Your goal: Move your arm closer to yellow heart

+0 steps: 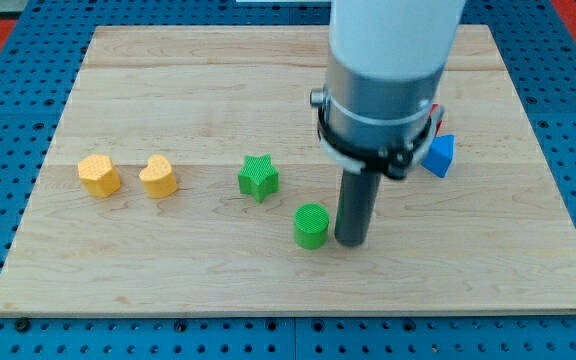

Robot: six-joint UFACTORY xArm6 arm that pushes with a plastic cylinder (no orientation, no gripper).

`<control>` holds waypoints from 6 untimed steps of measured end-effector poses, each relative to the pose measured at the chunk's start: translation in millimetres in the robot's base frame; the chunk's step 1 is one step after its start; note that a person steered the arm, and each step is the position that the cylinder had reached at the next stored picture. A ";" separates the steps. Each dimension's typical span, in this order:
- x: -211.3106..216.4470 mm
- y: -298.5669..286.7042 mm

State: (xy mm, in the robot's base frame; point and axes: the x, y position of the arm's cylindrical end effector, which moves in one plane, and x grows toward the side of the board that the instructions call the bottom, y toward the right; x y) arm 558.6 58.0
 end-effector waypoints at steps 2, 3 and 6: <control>-11.6 1.5; -26.9 -25.2; -11.8 -74.6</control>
